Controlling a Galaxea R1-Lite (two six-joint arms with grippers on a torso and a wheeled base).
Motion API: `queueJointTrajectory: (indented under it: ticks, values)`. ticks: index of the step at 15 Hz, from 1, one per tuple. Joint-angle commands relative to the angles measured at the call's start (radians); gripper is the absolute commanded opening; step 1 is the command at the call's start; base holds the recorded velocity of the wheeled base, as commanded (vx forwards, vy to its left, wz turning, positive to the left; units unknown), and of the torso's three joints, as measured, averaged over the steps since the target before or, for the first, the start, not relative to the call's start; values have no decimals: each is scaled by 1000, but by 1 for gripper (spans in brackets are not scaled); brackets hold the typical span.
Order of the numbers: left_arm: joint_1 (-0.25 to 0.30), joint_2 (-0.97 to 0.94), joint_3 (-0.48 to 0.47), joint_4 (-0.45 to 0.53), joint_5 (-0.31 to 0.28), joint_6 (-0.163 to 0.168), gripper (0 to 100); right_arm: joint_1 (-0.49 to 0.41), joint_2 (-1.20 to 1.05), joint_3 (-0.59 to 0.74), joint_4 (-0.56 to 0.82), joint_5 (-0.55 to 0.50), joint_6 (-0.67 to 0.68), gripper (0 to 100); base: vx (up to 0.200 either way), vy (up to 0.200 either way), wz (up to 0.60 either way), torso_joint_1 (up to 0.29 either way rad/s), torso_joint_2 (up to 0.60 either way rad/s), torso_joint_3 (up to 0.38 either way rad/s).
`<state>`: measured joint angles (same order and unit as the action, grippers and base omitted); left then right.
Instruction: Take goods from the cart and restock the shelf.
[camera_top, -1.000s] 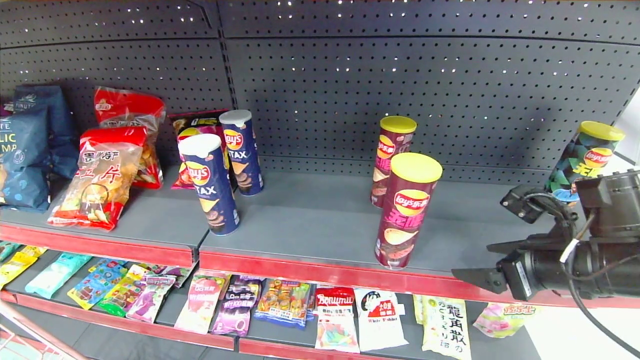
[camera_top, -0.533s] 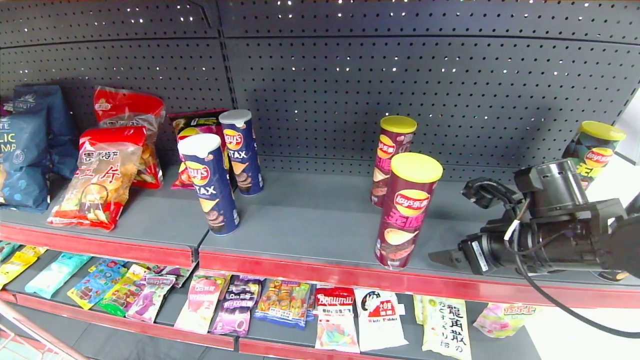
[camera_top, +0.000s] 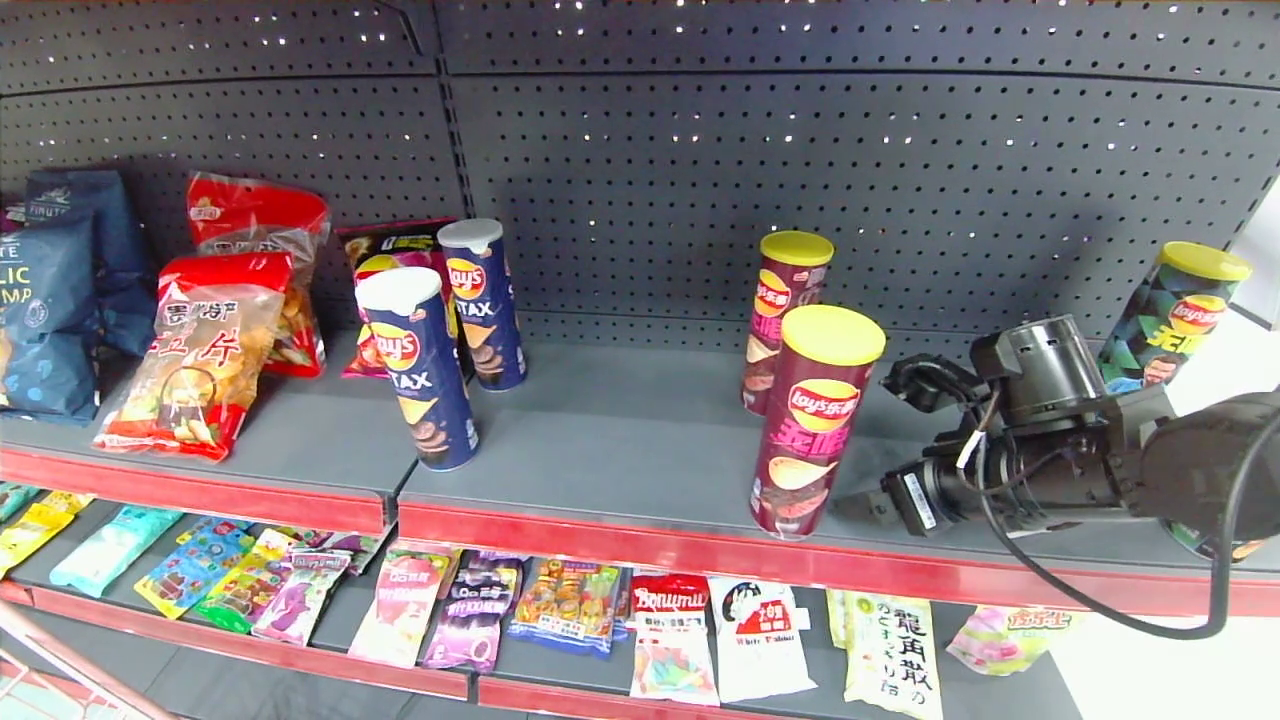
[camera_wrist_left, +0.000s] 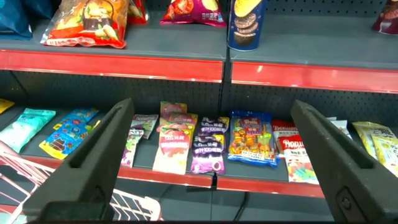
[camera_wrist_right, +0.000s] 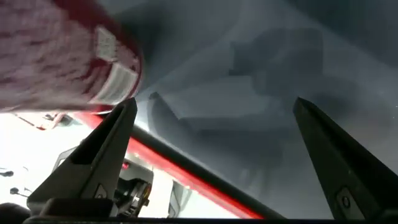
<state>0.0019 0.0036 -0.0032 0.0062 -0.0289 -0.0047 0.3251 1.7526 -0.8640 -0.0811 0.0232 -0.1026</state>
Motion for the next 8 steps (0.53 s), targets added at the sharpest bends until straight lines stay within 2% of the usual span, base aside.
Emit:
queueJointTrajectory:
  ticks: [1, 8]
  values:
    - [1, -1, 0, 0, 0, 0, 100, 0, 19, -15, 1, -3, -3, 100, 0, 0, 0, 0, 0, 0]
    - [1, -1, 0, -2, 0, 0, 100, 15, 44, -30, 0, -5, -5, 100, 0, 0, 0, 0, 0, 0]
